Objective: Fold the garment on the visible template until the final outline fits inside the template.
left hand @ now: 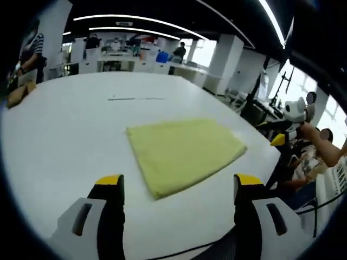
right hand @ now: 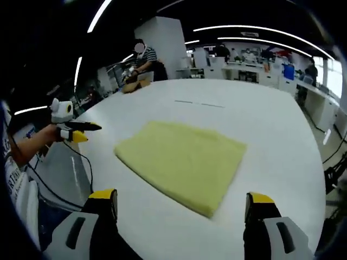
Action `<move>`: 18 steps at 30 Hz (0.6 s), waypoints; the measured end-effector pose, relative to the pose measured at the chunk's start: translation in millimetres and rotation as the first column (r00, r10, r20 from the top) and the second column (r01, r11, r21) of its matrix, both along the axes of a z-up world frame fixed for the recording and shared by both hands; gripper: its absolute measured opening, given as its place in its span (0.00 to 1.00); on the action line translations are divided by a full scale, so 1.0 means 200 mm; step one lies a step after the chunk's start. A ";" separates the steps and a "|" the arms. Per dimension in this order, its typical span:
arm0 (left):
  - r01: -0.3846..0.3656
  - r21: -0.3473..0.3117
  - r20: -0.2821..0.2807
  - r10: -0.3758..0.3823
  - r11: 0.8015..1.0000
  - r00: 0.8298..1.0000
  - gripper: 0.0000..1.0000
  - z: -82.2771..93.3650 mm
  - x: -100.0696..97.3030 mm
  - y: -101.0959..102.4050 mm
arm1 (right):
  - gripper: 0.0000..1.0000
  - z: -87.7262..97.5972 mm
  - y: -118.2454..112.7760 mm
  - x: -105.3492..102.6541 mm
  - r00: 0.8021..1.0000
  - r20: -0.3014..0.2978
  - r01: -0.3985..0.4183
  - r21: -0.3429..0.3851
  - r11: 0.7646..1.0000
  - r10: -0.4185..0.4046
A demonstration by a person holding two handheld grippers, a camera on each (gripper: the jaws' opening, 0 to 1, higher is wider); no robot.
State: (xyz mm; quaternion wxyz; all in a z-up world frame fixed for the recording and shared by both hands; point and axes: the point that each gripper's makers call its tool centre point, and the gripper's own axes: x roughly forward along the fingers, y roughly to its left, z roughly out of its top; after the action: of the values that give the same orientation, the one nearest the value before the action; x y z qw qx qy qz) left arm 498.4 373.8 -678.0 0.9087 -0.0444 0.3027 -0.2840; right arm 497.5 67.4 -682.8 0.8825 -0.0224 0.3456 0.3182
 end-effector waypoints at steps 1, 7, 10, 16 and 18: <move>0.003 0.012 0.002 -0.003 1.000 1.000 0.84 0.01 -0.01 0.00 | 0.99 0.01 0.00 0.00 1.000 -0.001 -0.003 -0.002 1.000 0.003; 0.018 0.053 0.016 -0.019 0.998 1.000 0.92 0.04 -0.06 -0.04 | 0.99 0.04 0.01 -0.02 1.000 0.019 0.002 0.003 1.000 -0.002; 0.017 0.064 0.015 -0.018 0.998 1.000 0.95 0.04 -0.09 -0.04 | 0.99 0.04 0.02 -0.04 1.000 0.017 0.000 0.004 1.000 0.000; 0.009 0.090 0.012 -0.010 0.996 1.000 0.96 0.05 -0.14 -0.04 | 0.99 0.03 0.02 -0.05 1.000 0.017 -0.007 -0.009 1.000 0.008; 0.001 0.096 0.015 -0.003 0.995 1.000 0.96 0.05 -0.15 -0.03 | 0.99 0.03 0.02 -0.05 1.000 0.020 -0.006 -0.011 1.000 0.006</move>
State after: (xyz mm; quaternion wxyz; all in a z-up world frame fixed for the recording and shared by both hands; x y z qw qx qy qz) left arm 468.4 367.0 -667.7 0.9117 0.0017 0.3093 -0.2703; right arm 487.1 71.6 -676.3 0.8848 -0.0314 0.3384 0.3187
